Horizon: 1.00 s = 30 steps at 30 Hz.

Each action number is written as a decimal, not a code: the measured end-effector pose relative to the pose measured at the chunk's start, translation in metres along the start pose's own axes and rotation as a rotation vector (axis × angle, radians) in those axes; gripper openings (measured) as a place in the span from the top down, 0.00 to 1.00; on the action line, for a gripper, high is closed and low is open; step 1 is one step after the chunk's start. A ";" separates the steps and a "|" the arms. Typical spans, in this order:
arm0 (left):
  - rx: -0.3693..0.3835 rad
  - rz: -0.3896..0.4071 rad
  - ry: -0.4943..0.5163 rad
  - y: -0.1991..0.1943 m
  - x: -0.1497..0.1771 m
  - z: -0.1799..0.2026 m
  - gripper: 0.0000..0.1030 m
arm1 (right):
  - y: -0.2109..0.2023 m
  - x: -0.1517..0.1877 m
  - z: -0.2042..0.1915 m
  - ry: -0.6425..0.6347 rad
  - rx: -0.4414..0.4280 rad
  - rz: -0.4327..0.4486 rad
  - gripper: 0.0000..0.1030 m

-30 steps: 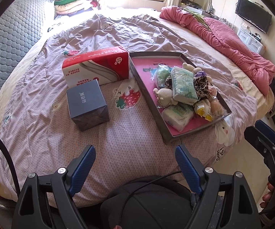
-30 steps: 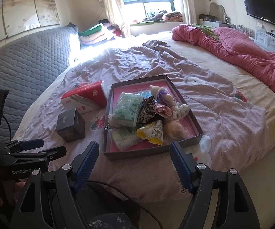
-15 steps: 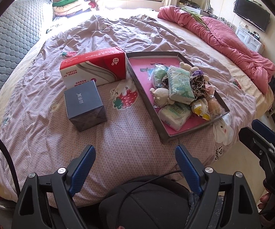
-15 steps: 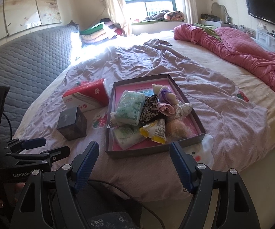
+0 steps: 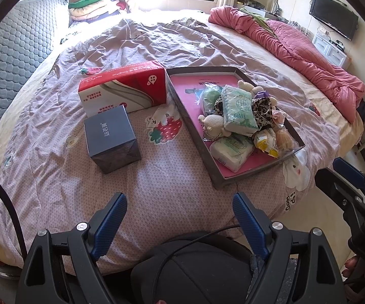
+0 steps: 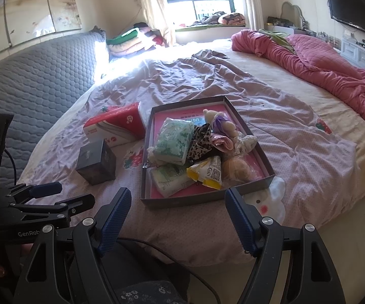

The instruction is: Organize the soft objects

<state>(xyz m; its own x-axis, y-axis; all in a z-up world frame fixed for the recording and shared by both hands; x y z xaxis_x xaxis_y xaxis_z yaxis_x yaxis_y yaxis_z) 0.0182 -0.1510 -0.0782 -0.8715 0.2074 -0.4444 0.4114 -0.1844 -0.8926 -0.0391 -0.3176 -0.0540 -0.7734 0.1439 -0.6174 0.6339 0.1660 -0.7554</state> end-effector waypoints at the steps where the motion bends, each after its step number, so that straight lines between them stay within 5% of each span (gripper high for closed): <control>1: -0.001 0.000 0.001 0.000 0.000 0.000 0.18 | 0.000 0.000 0.000 -0.001 0.001 0.000 0.25; 30: -0.026 -0.008 0.005 0.005 0.002 -0.005 0.18 | 0.004 0.002 0.005 0.010 0.004 -0.009 0.25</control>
<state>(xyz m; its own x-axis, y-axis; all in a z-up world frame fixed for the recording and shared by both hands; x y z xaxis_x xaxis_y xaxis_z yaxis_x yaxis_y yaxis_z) 0.0201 -0.1464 -0.0837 -0.8734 0.2132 -0.4379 0.4115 -0.1581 -0.8976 -0.0378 -0.3212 -0.0592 -0.7789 0.1522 -0.6083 0.6269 0.1634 -0.7618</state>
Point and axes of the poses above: each gripper's, at about its wrist camera, not at the fingertips, and y roughly the way its jaws point, z to its right, x to its underside, the point moved 8 cm from there along y, roughly the way its jaws point, and after that the axes turned 4 degrees about -z, right-handed, at the moved point
